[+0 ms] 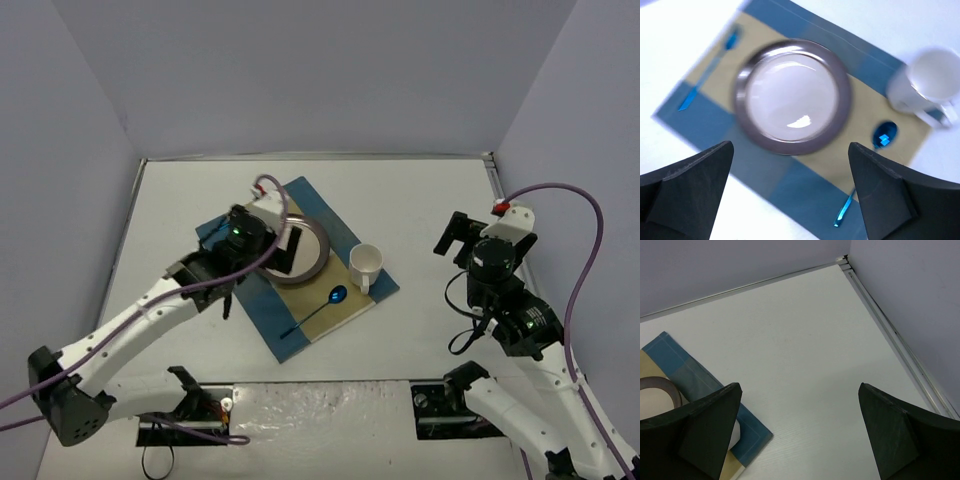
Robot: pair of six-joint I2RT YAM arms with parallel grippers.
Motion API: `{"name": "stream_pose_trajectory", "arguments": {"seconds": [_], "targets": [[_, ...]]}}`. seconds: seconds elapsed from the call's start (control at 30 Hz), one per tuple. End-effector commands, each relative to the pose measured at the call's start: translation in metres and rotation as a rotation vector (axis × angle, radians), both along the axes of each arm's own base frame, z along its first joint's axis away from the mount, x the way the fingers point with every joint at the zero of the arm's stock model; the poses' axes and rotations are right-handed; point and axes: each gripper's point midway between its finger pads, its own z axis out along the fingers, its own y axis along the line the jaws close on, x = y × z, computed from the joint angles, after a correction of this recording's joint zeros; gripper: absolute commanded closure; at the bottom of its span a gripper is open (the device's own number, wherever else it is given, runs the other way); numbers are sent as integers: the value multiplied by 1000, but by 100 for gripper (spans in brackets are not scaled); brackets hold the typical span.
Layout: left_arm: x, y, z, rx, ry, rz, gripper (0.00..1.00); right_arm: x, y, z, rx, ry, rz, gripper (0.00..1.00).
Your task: Set the dinner table for one person
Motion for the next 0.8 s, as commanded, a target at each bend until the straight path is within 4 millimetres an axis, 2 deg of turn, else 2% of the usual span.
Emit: {"name": "stream_pose_trajectory", "arguments": {"seconds": [0.0,0.07,0.13,0.2,0.3,0.47,0.57,0.77], "targets": [[-5,92,33,-20,-86,299,3,-8,-16,37,-22,-112,-42,0],[-16,125,47,-40,-127,389,3,-13,-19,39,-30,-125,-45,0],[-26,149,52,-37,-148,466,3,-16,-21,40,-34,-132,-44,0],[-45,182,54,-11,-175,562,3,-19,-21,39,-53,-134,-31,0],[-69,210,55,-21,-218,648,3,-23,-19,38,-57,-142,-6,0],[-102,239,43,-67,-258,735,3,-29,-18,29,-49,-155,13,0],[-112,247,33,-101,-274,763,3,-32,-20,27,-41,-177,15,0],[-112,248,31,-146,-322,766,3,-31,-16,21,-31,-181,26,0]]}}
